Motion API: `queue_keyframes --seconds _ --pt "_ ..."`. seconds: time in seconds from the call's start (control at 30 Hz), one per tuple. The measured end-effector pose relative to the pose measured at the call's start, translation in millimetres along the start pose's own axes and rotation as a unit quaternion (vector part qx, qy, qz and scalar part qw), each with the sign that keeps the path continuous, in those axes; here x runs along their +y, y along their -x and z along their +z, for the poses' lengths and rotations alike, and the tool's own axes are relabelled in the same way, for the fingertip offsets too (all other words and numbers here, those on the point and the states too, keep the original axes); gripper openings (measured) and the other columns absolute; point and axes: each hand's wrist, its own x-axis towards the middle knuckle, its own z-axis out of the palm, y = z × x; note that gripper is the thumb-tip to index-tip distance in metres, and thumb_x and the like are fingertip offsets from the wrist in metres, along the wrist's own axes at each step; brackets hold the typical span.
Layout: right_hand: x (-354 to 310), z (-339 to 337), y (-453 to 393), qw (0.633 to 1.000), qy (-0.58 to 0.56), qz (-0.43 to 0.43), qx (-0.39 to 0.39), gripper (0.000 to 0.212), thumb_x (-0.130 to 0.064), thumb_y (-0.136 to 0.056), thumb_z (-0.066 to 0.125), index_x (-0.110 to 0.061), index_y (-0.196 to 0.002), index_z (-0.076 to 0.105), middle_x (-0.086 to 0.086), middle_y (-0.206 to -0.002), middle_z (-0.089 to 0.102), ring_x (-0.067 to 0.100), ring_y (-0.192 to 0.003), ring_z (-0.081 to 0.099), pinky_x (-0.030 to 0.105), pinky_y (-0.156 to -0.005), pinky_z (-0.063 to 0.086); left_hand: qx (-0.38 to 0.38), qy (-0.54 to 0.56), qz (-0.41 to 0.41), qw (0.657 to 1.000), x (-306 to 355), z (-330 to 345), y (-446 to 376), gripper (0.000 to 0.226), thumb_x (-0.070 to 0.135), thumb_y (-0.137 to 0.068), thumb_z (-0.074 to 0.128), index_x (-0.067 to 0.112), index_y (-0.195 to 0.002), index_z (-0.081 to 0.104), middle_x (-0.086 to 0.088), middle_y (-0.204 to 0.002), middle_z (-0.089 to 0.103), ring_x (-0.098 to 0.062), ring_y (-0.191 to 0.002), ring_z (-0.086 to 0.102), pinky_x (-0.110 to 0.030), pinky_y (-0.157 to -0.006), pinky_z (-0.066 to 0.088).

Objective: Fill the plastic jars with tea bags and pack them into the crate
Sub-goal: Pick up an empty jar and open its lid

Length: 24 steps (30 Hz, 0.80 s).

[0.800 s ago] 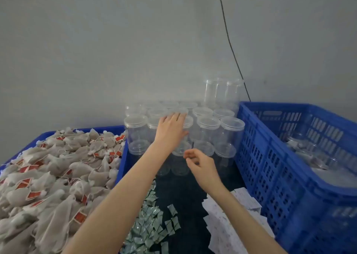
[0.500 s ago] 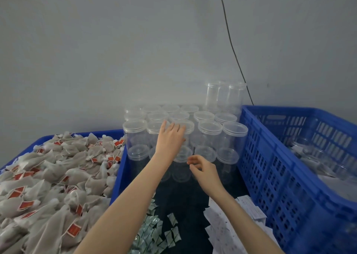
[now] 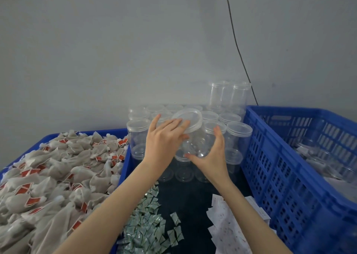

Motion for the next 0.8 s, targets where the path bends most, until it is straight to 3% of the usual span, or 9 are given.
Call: queue_keyframes --seconds 0.07,0.17,0.23,0.33,0.43,0.57,0.67,0.73,0.8 --pt "-8.1 -4.7 5.3 0.998 -0.062 0.002 -0.029 0.131 -0.053 -0.053 0.092 -0.033 -0.153 0.010 -0.022 -0.142 0.037 -0.020 -0.123 0.036 0.000 -0.092 0.034 -0.023 0.085 0.020 0.996 3.4 -19.0 -1.4 0.032 0.028 -0.069 0.078 0.014 -0.097 0.077 -0.003 -0.094 0.075 -0.017 -0.087 0.072 -0.048 -0.095 0.046" --pt "-10.5 -11.4 24.1 0.995 -0.070 0.018 -0.070 0.096 -0.050 -0.050 0.089 -0.049 -0.129 0.036 -0.033 -0.118 0.058 -0.022 -0.114 0.047 0.000 -0.081 0.041 -0.120 0.173 0.008 0.978 1.9 -42.0 -3.8 0.032 0.035 -0.071 0.076 0.018 -0.097 0.077 0.001 -0.091 0.075 -0.015 -0.083 0.072 -0.034 -0.092 0.044" --pt "-8.0 -15.6 36.5 0.992 -0.060 0.044 -0.098 0.079 -0.052 -0.046 0.084 -0.049 -0.116 0.046 -0.026 -0.117 0.060 -0.011 -0.113 0.053 0.007 -0.081 0.046 -0.218 0.221 -0.022 0.950 -3.0 -46.4 -3.6 0.045 0.042 -0.073 0.076 0.023 -0.113 0.070 0.003 -0.108 0.071 -0.014 -0.100 0.065 -0.029 -0.093 0.038" --pt "-3.2 -22.5 47.3 0.979 -0.075 0.072 -0.177 0.087 -0.049 -0.047 0.086 -0.042 -0.125 0.049 -0.015 -0.127 0.061 0.001 -0.119 0.056 0.023 -0.095 0.048 -0.405 0.350 -0.107 0.838 -1.7 -41.3 2.5 0.080 0.059 -0.072 0.069 0.042 -0.143 0.035 0.013 -0.151 0.031 -0.001 -0.132 0.033 -0.027 -0.106 0.029" --pt "-3.0 -23.0 53.6 0.973 -0.083 0.094 -0.194 0.095 -0.045 -0.047 0.086 -0.033 -0.133 0.048 -0.011 -0.127 0.063 0.005 -0.119 0.059 0.028 -0.097 0.050 -0.457 0.450 -0.175 0.747 8.0 -34.4 5.9 0.066 0.060 -0.071 0.064 0.057 -0.131 0.037 0.023 -0.144 0.036 0.007 -0.127 0.038 -0.030 -0.107 0.036" --pt "-4.6 -6.7 66.0 0.988 -0.043 0.125 -0.082 0.081 -0.050 -0.043 0.081 -0.039 -0.116 0.051 -0.018 -0.107 0.067 0.002 -0.100 0.065 0.013 -0.072 0.052 -0.363 0.403 -0.266 0.797 33.9 -17.6 20.2 0.054 0.052 -0.074 0.065 0.039 -0.126 0.057 0.017 -0.128 0.056 -0.003 -0.120 0.051 -0.023 -0.098 0.040" --pt "3.5 11.2 76.0 0.995 0.010 0.103 -0.013 0.081 -0.040 -0.057 0.081 -0.029 -0.129 0.046 -0.013 -0.121 0.056 0.011 -0.110 0.059 0.026 -0.085 0.051 -0.283 0.234 -0.397 0.841 72.0 -9.5 32.7 0.059 0.055 -0.078 0.061 0.028 -0.130 0.055 0.006 -0.130 0.056 -0.018 -0.119 0.050 -0.031 -0.098 0.040" --pt "10.6 14.6 83.1 0.994 0.008 0.104 -0.007 0.079 -0.039 -0.060 0.081 -0.027 -0.130 0.046 -0.012 -0.122 0.055 0.008 -0.111 0.057 0.017 -0.084 0.046 -0.339 0.203 -0.395 0.829 78.5 -3.6 37.3 0.070 0.062 -0.079 0.058 0.027 -0.138 0.047 0.000 -0.139 0.048 -0.023 -0.126 0.043 -0.037 -0.104 0.037" --pt "19.1 6.8 85.1 0.992 0.000 0.123 -0.025 0.082 -0.045 -0.055 0.084 -0.028 -0.127 0.048 -0.013 -0.119 0.058 -0.002 -0.107 0.057 0.009 -0.081 0.045 -0.438 0.270 -0.363 0.777 64.8 -3.0 38.3 0.081 0.064 -0.081 0.058 0.028 -0.148 0.030 -0.004 -0.150 0.033 -0.028 -0.137 0.032 -0.042 -0.111 0.032"
